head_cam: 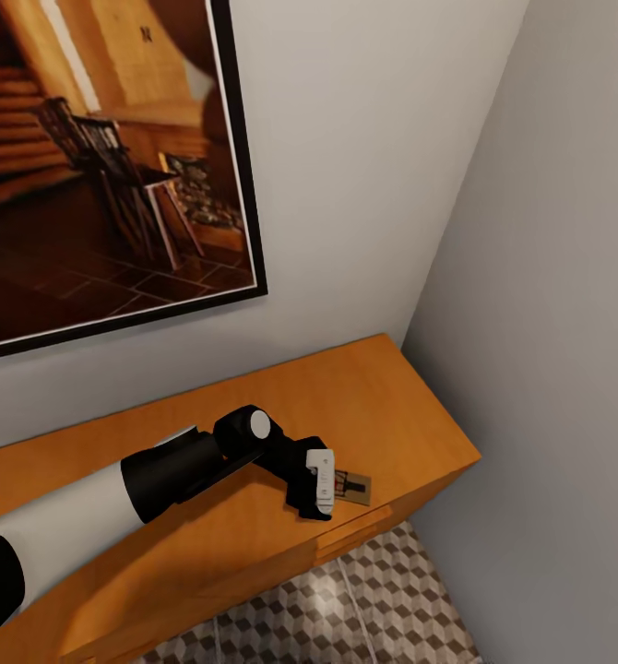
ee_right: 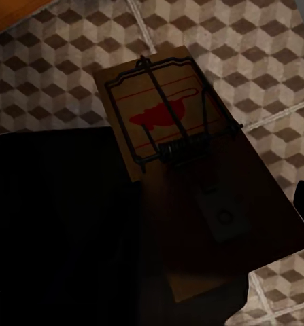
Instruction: Take the four mousetraps from the cabinet in the bathroom and place them on the bathroom floor. Make sure all four end up on the same floor surface, and ensure that at least two of them are either under or directly next to the same bathroom sink.
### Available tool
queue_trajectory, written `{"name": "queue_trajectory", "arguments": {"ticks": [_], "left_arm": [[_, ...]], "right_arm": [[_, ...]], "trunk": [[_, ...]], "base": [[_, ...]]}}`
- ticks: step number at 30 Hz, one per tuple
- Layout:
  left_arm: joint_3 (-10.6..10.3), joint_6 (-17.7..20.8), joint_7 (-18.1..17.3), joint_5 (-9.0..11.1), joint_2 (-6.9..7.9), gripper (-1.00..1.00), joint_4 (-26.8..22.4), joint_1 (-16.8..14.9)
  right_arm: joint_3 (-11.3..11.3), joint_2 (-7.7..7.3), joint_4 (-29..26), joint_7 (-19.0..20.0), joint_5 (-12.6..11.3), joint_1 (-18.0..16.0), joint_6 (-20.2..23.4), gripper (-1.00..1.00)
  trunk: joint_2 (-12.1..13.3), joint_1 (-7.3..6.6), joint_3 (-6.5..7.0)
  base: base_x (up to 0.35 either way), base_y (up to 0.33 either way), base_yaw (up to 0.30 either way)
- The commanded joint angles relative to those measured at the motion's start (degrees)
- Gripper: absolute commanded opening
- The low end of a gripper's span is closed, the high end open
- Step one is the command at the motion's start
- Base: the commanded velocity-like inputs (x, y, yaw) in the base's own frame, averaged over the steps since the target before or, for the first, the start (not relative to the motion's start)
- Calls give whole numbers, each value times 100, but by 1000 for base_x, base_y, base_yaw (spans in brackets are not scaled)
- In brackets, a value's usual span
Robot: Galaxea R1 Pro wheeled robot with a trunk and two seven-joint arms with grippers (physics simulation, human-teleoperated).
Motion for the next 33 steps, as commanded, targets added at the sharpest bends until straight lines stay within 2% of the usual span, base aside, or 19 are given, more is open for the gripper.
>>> {"name": "queue_trajectory", "arguments": {"ticks": [1, 9, 30, 31, 33], "left_arm": [[-4, 32, -19, -21, 2, 100, 8, -6], [-4, 32, -19, -21, 2, 100, 68, -6], [-13, 32, -19, -21, 2, 100, 127, -6], [-13, 32, -19, -21, 2, -100, 128, -6], [-13, 32, -19, -21, 2, -100, 131, -6]], "right_arm": [[10, 2, 10, 42, -62, -5, -24, -100], [11, 2, 10, 50, -62, -5, -24, -100], [10, 1, 10, 51, -62, -5, -24, -100], [10, 1, 10, 51, -62, -5, -24, -100], [10, 2, 10, 51, -62, -5, -24, -100]], "trunk": [[-10, 3, -16], [-10, 3, -59], [-10, 3, -63], [-10, 3, -63], [-10, 3, -63]], "base": [[0, 0, 0], [0, 0, 0], [0, 0, 0], [0, 0, 0], [0, 0, 0]]}}
